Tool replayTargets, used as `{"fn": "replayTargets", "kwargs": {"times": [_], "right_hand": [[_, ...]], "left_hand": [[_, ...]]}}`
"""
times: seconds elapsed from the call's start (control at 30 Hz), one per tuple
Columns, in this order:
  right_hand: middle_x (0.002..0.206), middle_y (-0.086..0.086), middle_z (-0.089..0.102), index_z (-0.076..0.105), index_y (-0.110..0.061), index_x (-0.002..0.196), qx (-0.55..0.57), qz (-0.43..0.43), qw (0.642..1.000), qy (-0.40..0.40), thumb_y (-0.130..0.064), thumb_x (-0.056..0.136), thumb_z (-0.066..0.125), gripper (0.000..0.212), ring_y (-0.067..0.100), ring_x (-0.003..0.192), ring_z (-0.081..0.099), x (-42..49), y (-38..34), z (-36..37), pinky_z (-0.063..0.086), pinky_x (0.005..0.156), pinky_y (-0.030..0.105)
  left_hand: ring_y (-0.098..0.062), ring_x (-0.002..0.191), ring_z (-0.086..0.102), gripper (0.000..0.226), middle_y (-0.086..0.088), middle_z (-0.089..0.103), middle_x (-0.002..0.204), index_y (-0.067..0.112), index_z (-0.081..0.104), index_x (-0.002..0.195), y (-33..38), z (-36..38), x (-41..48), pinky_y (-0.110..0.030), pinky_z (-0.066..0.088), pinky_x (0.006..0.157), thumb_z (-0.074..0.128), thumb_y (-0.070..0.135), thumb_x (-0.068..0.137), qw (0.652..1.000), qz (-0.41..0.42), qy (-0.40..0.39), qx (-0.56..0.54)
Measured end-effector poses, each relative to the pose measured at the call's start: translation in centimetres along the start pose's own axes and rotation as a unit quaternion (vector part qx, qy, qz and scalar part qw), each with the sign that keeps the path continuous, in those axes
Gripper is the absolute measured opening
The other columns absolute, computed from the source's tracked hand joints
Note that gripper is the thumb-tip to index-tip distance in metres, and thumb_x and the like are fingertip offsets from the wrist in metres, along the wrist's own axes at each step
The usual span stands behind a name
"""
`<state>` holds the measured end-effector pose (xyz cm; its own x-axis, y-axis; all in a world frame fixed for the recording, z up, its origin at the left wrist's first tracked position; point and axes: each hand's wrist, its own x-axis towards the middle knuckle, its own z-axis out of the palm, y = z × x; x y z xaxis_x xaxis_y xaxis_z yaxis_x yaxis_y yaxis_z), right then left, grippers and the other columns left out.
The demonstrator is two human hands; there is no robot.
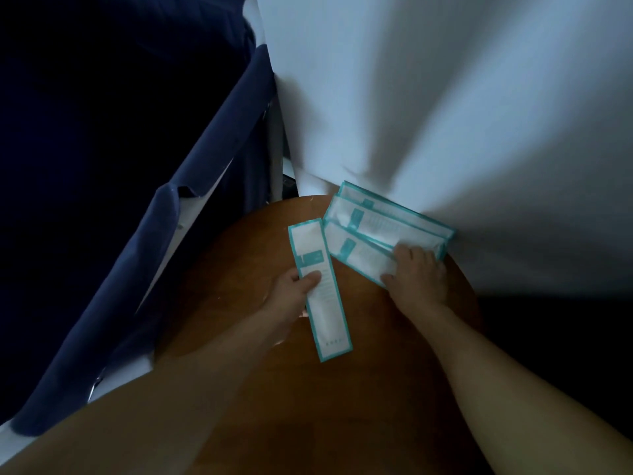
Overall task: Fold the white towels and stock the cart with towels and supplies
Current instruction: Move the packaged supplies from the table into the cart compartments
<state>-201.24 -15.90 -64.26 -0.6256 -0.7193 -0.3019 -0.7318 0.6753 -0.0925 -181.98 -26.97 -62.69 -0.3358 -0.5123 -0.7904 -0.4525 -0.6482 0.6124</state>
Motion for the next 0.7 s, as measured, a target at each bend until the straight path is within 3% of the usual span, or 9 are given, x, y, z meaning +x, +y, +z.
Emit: {"fn": "replayTargets", "kwargs": {"times": [0.13, 0.3, 0.43, 0.57, 0.7], "right_hand": [[0.121, 0.013, 0.058, 0.06, -0.014, 0.115, 0.038, 0.044, 0.998, -0.036, -0.038, 0.084, 0.069, 0.04, 0.032, 0.118, 0.051, -0.4, -0.5, 0.3, 0.041, 0.094, 0.041], [0.117, 0.015, 0.066, 0.07, -0.013, 0.11, 0.032, 0.036, 0.99, -0.132, -0.039, 0.085, 0.068, 0.036, 0.033, 0.111, 0.062, -2.8, -1.5, -1.3, 0.051, 0.086, 0.034], [0.107, 0.016, 0.071, 0.071, -0.006, 0.103, 0.198, 0.061, 0.958, -0.2, -0.027, 0.082, 0.077, 0.03, 0.029, 0.098, 0.066, -5.8, -2.7, -3.1, 0.041, 0.069, 0.026], [0.101, 0.009, 0.071, 0.069, -0.008, 0.105, 0.359, 0.053, 0.915, -0.176, -0.009, 0.079, 0.08, 0.028, 0.022, 0.09, 0.066, -9.4, -4.2, -6.6, 0.048, 0.07, 0.025], [0.094, 0.007, 0.071, 0.069, -0.011, 0.099, 0.471, 0.07, 0.875, -0.085, 0.001, 0.084, 0.072, 0.019, 0.012, 0.074, 0.064, -13.6, -5.5, -12.8, 0.052, 0.067, 0.026]], "left_hand": [[-0.024, 0.089, 0.072, 0.018, -0.007, 0.074, 0.102, 0.014, 0.066, 0.112, -0.2, -0.4, -0.7, -0.04, 0.058, 0.078, 0.061, 0.025, 0.098, 1.0, 0.002, 0.015, 0.015], [-0.026, 0.092, 0.071, 0.017, -0.007, 0.074, 0.102, 0.015, 0.067, 0.111, 0.9, -0.9, -3.0, -0.04, 0.058, 0.081, 0.06, 0.023, 0.098, 0.999, 0.006, 0.046, 0.002], [-0.026, 0.088, 0.07, 0.01, -0.009, 0.073, 0.101, 0.018, 0.066, 0.098, 3.0, -1.6, -6.0, -0.043, 0.057, 0.083, 0.056, 0.018, 0.1, 0.998, 0.017, 0.066, -0.002], [-0.029, 0.092, 0.07, 0.016, -0.012, 0.072, 0.105, 0.011, 0.063, 0.111, 6.0, -2.9, -10.4, -0.046, 0.058, 0.084, 0.052, 0.007, 0.099, 0.997, 0.05, 0.05, 0.028], [-0.029, 0.095, 0.07, 0.019, -0.012, 0.071, 0.109, 0.008, 0.058, 0.116, 8.9, -4.2, -15.5, -0.044, 0.059, 0.083, 0.057, 0.008, 0.097, 0.989, 0.116, 0.021, 0.085]]}}
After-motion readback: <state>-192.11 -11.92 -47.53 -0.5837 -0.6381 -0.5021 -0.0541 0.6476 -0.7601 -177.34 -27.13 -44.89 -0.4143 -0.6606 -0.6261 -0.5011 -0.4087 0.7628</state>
